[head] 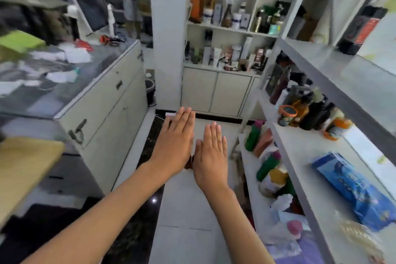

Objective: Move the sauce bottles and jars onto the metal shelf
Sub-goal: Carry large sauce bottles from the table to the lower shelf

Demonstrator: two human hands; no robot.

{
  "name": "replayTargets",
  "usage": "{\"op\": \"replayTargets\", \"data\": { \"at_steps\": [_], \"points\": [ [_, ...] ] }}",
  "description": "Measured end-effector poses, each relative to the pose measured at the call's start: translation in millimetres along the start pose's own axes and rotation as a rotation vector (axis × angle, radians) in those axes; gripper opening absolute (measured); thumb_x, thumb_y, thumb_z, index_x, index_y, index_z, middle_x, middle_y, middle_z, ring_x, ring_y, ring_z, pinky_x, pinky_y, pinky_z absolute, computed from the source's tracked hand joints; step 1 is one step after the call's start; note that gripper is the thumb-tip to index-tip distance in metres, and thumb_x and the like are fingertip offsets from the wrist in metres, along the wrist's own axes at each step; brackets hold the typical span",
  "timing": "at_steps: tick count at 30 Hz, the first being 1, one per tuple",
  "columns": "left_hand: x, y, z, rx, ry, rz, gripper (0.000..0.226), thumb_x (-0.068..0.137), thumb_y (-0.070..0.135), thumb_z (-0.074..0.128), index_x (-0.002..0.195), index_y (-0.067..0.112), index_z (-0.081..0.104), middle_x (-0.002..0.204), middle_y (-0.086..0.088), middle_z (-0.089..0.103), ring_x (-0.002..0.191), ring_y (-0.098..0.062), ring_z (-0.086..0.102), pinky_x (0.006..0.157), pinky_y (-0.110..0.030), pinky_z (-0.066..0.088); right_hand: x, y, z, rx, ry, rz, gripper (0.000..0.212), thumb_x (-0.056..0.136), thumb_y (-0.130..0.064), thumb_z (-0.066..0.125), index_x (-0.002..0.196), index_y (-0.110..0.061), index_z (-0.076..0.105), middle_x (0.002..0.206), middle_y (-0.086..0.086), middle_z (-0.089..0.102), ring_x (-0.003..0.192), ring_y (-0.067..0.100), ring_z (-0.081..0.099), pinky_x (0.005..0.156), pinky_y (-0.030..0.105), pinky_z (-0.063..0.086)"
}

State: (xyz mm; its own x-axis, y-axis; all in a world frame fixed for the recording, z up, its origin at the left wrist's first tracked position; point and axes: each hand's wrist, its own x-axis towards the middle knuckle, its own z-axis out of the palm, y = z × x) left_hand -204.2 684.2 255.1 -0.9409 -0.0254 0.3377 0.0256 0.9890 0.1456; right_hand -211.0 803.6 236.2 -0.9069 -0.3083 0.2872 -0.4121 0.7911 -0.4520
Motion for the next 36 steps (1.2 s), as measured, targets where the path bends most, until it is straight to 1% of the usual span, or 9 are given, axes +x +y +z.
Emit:
{"op": "replayTargets", "data": {
  "at_steps": [3,6,8,13,17,19,27,33,36],
  "points": [
    [-40,-77,-3,0.029,-0.026,-0.154,0.065,0.093,0.035,-0.002,0.153,0.011,0.003,0.158,-0.001,-0.008,0.141,-0.012,-0.018,0.116,-0.036,-0.01,11,-60,50,0.022,-0.082,-0.124,0.075,0.092,-0.046,-0.008,0.157,-0.01,0.006,0.164,0.002,-0.003,0.147,0.007,-0.016,0.123,0.032,-0.008],
    [-85,-155,-8,0.028,-0.053,-0.357,0.056,0.103,0.029,0.011,0.153,0.014,-0.008,0.16,0.001,-0.014,0.144,-0.013,-0.021,0.121,-0.04,-0.007,17,-126,99,-0.001,-0.166,-0.273,0.073,0.093,-0.045,-0.009,0.157,-0.012,0.003,0.163,-0.001,-0.005,0.148,0.007,-0.016,0.123,0.033,-0.008],
    [-115,-199,-12,0.029,-0.061,-0.476,0.059,0.104,0.025,0.02,0.152,0.013,-0.01,0.16,-0.001,-0.015,0.147,-0.015,-0.019,0.121,-0.041,-0.004,18,-167,132,0.004,-0.227,-0.353,0.073,0.092,-0.046,-0.01,0.156,-0.013,0.001,0.162,-0.003,-0.009,0.147,0.006,-0.018,0.123,0.033,-0.009],
    [-183,-301,-23,0.022,-0.053,-0.717,0.06,0.104,0.025,0.022,0.152,0.013,-0.011,0.161,-0.002,-0.013,0.147,-0.016,-0.017,0.122,-0.041,-0.003,7,-272,209,0.06,-0.357,-0.521,0.073,0.093,-0.045,-0.004,0.157,-0.01,0.01,0.165,0.002,0.002,0.149,0.007,-0.01,0.122,0.031,-0.008],
    [-241,-373,-34,-0.033,0.0,-0.907,0.057,0.104,0.029,0.021,0.154,0.014,-0.001,0.162,0.0,-0.003,0.149,-0.013,-0.008,0.121,-0.036,-0.002,-4,-345,256,0.079,-0.496,-0.652,0.057,0.106,-0.036,0.014,0.157,-0.011,0.008,0.165,0.004,0.003,0.148,0.007,-0.01,0.123,0.03,-0.007],
    [-271,-400,-38,-0.056,0.015,-1.004,0.057,0.104,0.03,0.023,0.155,0.014,0.002,0.163,0.0,0.0,0.149,-0.012,-0.007,0.12,-0.034,-0.001,-10,-378,276,0.118,-0.533,-0.703,0.055,0.108,-0.031,0.022,0.157,-0.009,0.012,0.165,0.006,0.008,0.151,0.011,-0.003,0.124,0.032,-0.002],
    [-344,-478,-59,-0.117,0.094,-1.261,0.056,0.104,0.029,0.028,0.154,0.011,0.011,0.162,-0.003,0.009,0.15,-0.015,-0.001,0.122,-0.038,0.008,-22,-475,342,0.287,-0.755,-0.732,0.054,0.108,-0.033,0.025,0.156,-0.011,0.017,0.165,0.004,0.014,0.152,0.014,0.009,0.123,0.029,0.008],
    [-344,-544,-68,-0.189,0.216,-1.398,0.054,0.103,0.026,0.036,0.152,0.009,0.02,0.16,-0.006,0.017,0.149,-0.018,0.005,0.121,-0.038,0.012,6,-532,402,0.402,-0.879,-0.682,0.052,0.108,-0.033,0.028,0.156,-0.013,0.022,0.164,0.001,0.018,0.15,0.013,0.016,0.112,0.017,0.012],
    [-333,-587,-74,-0.188,0.255,-1.426,0.055,0.102,0.025,0.042,0.152,0.012,0.023,0.16,-0.005,0.02,0.149,-0.018,0.009,0.12,-0.035,0.015,32,-566,440,0.489,-0.928,-0.618,0.051,0.107,-0.034,0.029,0.154,-0.015,0.029,0.161,0.001,0.027,0.148,0.015,0.025,0.113,0.022,0.022]
  ]
}}
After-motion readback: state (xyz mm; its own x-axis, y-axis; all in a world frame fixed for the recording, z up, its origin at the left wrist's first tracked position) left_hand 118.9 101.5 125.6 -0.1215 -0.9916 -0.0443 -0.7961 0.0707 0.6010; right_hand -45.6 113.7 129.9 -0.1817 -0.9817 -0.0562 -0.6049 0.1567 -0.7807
